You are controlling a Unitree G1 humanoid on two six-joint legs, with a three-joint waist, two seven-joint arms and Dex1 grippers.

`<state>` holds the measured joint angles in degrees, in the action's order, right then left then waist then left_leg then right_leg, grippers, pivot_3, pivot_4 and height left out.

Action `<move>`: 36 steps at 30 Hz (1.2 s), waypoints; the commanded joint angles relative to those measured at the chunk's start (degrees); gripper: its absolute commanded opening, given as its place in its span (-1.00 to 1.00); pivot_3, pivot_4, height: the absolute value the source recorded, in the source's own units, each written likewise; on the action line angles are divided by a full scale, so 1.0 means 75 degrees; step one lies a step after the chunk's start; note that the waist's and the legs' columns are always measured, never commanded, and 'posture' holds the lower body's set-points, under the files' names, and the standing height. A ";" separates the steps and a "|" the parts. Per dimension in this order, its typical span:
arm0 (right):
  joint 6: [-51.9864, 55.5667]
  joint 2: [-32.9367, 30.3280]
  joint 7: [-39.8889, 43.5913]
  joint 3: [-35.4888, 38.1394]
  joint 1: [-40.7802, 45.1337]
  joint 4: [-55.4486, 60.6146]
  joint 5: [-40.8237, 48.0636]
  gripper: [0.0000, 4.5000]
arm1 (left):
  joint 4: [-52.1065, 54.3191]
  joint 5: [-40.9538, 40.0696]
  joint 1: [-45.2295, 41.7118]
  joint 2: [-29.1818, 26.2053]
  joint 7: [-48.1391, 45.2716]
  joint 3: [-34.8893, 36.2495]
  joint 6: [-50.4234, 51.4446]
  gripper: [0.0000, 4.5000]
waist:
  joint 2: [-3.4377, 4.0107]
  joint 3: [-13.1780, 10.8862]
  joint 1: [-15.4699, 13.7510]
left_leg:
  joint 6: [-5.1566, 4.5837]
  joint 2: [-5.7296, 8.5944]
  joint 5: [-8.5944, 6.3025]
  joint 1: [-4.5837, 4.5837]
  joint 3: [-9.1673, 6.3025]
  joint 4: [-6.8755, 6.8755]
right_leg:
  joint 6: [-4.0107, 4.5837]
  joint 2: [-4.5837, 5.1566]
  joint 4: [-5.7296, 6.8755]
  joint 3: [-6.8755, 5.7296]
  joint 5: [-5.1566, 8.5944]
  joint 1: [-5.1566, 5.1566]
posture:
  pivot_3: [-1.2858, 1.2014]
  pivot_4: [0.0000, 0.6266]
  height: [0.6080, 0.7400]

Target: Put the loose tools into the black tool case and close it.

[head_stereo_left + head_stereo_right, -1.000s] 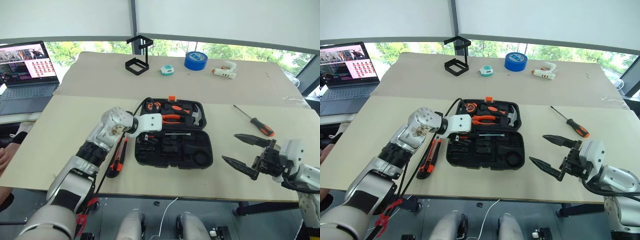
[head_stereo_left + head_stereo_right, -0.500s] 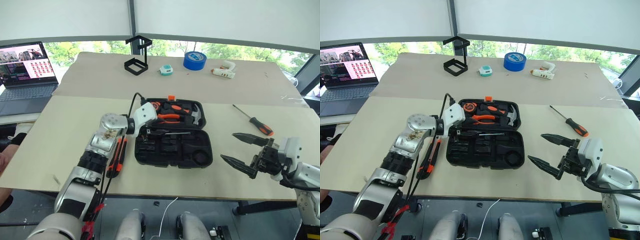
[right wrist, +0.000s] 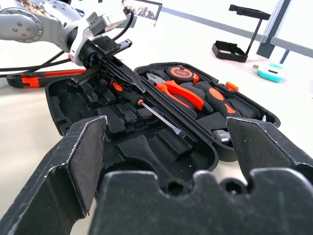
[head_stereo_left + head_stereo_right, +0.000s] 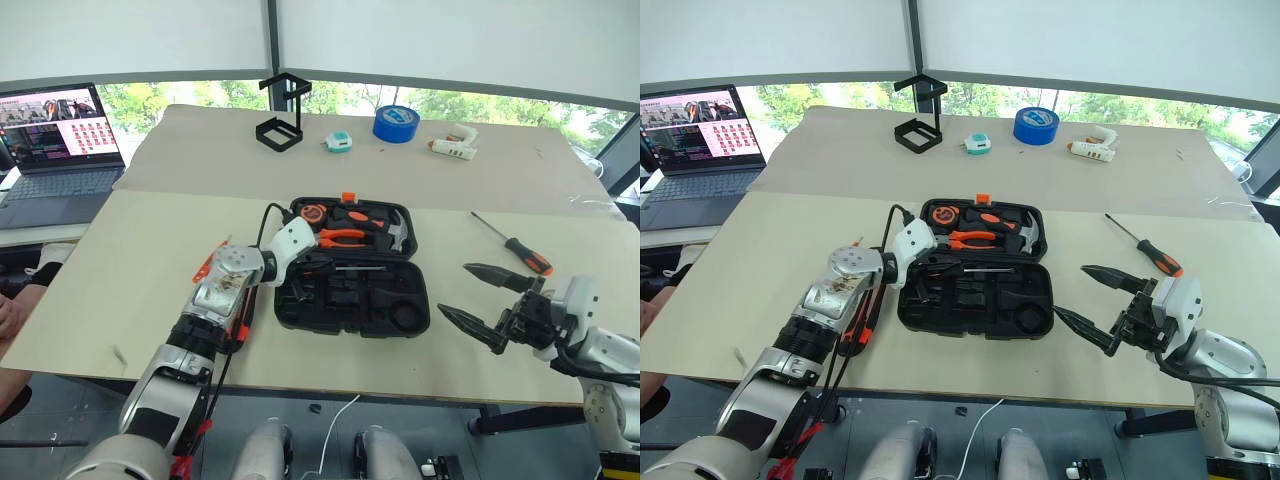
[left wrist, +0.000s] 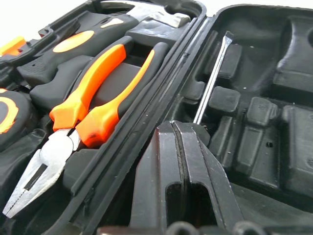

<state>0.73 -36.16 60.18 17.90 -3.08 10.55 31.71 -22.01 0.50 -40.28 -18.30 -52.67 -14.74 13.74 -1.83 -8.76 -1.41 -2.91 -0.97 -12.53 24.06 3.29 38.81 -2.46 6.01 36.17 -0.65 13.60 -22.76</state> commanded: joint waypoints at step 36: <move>-0.1913 0.0764 -0.1519 0.3030 -0.2624 -0.2138 -0.0145 1.00 | 0.3466 -0.4539 0.5381 -0.2561 -0.2402 0.4897 -0.0878 0.98 | 0.0094 0.0042 0.0165 | 0.0038 -0.0010 -0.0057 -0.0113 0.0019 -0.0099 | 0.0077 0.0132 -0.0037 0.0033 0.0083 0.0060 | 0.03 -0.52 1.00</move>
<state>-13.87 -28.60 49.40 39.86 -24.23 -7.28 29.49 1.07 -31.77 0.34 -36.86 -71.42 20.62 7.37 -1.12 -8.44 -0.18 -2.62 -1.04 -12.96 23.21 3.44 38.06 -1.88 6.99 35.89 -0.41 14.22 -22.31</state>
